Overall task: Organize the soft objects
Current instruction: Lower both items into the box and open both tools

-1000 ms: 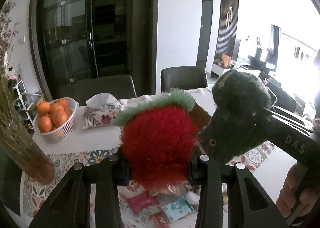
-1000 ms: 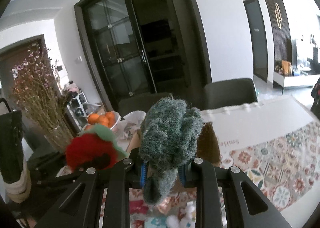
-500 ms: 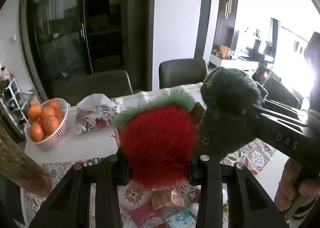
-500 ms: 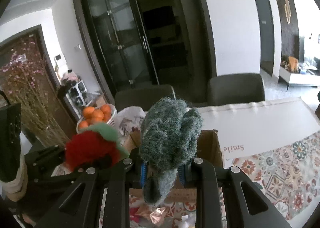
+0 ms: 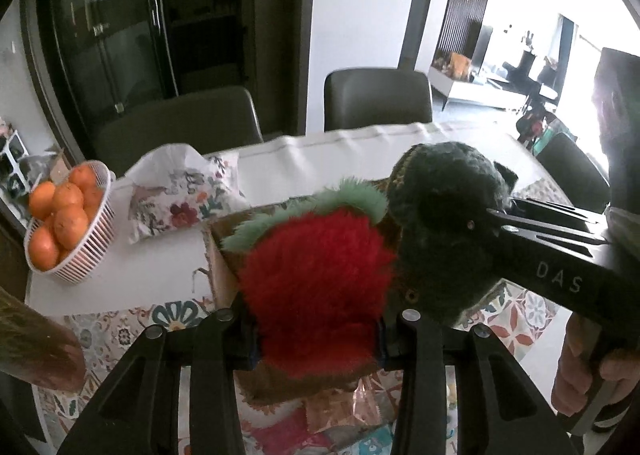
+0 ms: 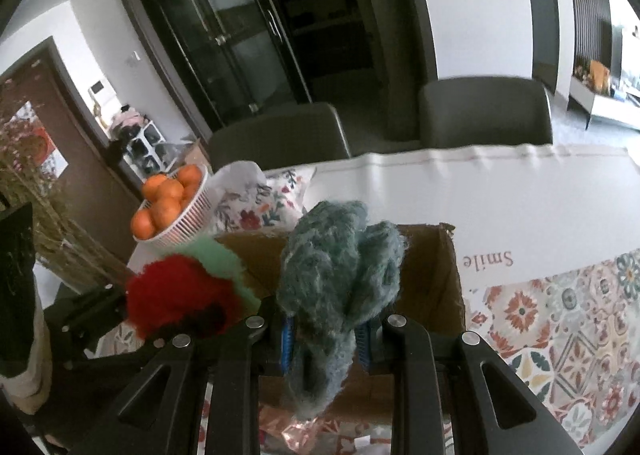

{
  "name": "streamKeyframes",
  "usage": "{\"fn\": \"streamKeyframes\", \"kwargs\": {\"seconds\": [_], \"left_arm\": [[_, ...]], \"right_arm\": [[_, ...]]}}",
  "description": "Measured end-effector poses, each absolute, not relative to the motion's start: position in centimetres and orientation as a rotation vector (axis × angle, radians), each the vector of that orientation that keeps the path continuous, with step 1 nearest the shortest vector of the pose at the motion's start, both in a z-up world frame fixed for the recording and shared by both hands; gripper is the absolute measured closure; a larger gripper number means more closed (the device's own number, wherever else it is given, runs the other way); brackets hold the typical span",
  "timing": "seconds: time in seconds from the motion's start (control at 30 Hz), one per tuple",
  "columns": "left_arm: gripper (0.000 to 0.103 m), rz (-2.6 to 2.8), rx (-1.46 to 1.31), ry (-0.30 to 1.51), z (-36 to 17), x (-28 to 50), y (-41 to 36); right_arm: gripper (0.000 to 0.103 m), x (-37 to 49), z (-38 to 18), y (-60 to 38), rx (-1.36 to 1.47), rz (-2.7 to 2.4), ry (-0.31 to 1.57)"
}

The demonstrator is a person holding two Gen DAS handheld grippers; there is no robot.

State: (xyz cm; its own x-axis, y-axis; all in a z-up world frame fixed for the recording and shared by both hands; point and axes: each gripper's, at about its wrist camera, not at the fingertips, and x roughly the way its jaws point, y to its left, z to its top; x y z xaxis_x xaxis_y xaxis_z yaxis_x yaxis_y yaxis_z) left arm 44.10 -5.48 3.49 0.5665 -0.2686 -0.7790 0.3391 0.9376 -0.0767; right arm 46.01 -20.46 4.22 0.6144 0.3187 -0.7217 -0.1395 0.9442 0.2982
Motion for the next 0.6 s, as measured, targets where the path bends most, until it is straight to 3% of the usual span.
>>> {"fn": "streamKeyframes", "kwargs": {"seconds": [0.17, 0.4, 0.47, 0.6], "left_arm": [[0.06, -0.353, 0.086, 0.959, 1.8, 45.5, -6.1], [0.038, -0.327, 0.109, 0.978, 1.1, 45.6, -5.9], [0.034, -0.311, 0.116, 0.967, 1.3, 45.3, -5.8], [0.03, -0.28, 0.108, 0.953, 1.9, 44.8, -5.3]], "right_arm": [[0.078, 47.5, 2.4, -20.7, 0.245, 0.273, 0.934], [0.072, 48.3, 0.0, -20.4, 0.246, 0.262, 1.014], [0.048, 48.5, -0.1, -20.3, 0.246, 0.258, 1.026], [0.036, 48.2, 0.9, -20.1, 0.239, 0.24, 0.988]]}}
